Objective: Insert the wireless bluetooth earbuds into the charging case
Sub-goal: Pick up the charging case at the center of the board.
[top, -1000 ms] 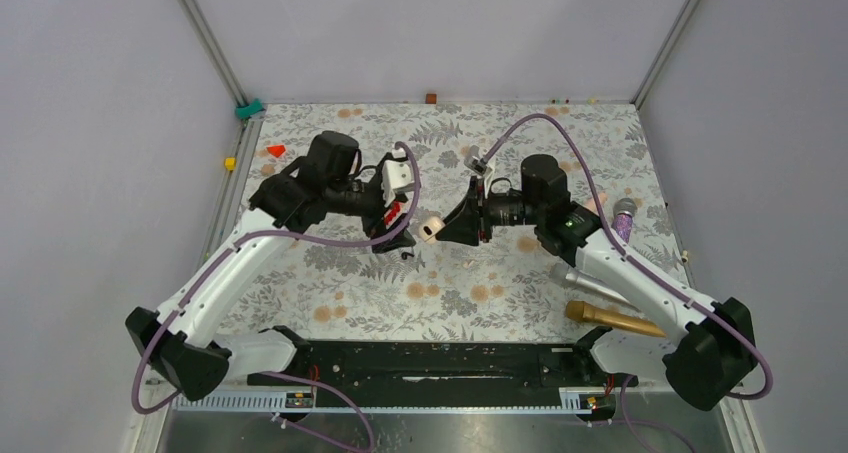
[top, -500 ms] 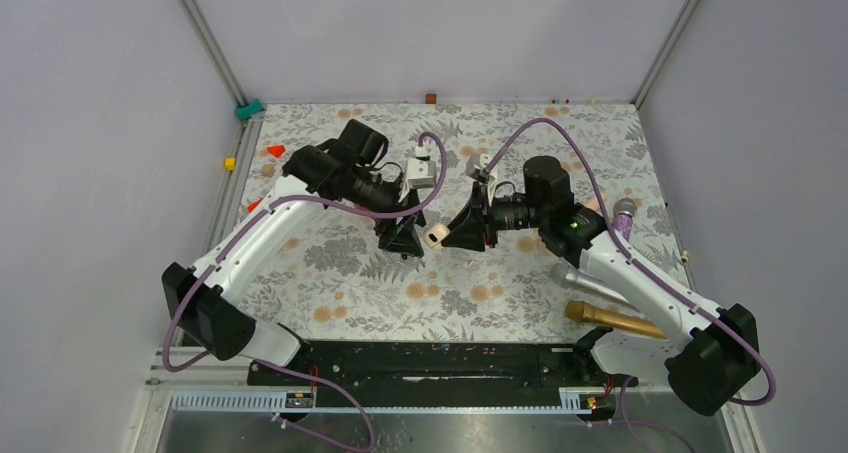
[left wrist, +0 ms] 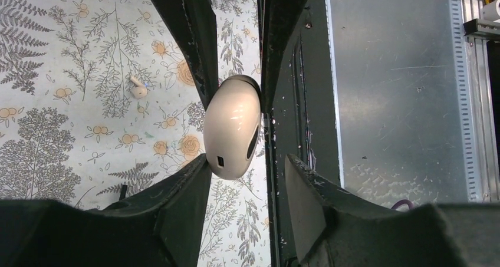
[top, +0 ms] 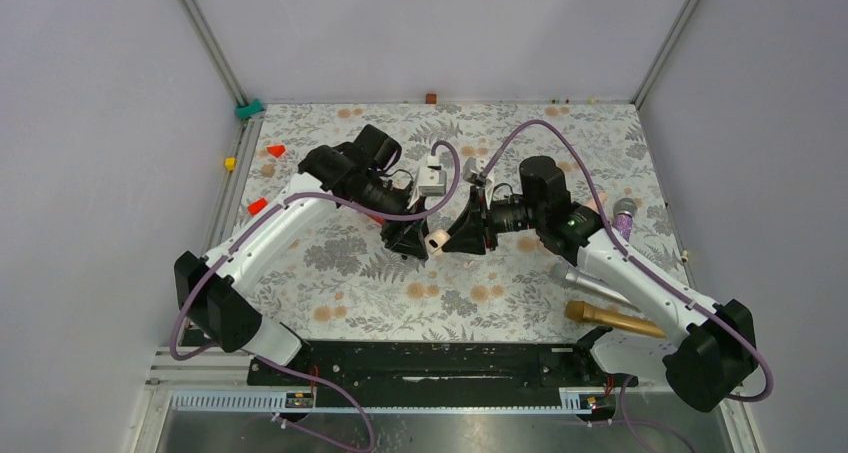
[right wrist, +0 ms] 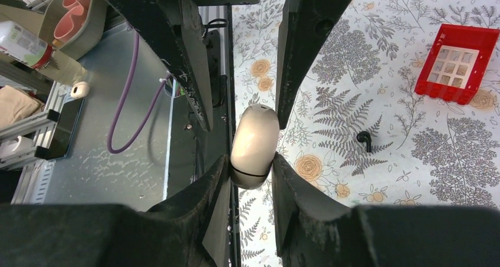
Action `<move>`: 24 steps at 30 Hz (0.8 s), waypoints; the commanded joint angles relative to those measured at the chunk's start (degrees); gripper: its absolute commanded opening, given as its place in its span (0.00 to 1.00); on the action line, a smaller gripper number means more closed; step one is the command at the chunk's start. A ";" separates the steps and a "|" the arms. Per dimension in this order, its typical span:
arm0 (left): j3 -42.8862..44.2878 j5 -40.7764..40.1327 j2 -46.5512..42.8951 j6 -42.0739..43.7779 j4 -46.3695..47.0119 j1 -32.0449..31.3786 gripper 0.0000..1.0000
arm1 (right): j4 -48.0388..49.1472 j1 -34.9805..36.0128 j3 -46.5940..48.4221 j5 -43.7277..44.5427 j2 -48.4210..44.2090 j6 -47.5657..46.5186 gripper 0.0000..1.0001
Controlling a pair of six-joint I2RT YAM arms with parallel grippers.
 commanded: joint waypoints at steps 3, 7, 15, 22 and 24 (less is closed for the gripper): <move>3.55 3.26 0.37 0.80 0.30 -0.16 0.45 | -1.39 -0.34 2.68 -1.74 0.94 -1.98 0.05; 4.03 3.52 1.16 0.46 0.29 -0.28 0.35 | -1.46 -0.38 2.76 -1.90 1.12 -1.90 0.05; 3.84 3.95 2.60 0.24 0.22 -0.84 0.00 | 1.73 -0.42 1.75 -0.20 0.76 0.62 0.18; 1.35 5.57 0.92 -2.66 3.83 -0.17 0.00 | 12.81 -3.96 -0.12 -1.33 1.16 12.39 0.55; 0.28 6.33 -0.02 -4.64 6.20 0.82 0.00 | 15.40 -5.38 -0.79 -1.35 1.01 14.90 0.66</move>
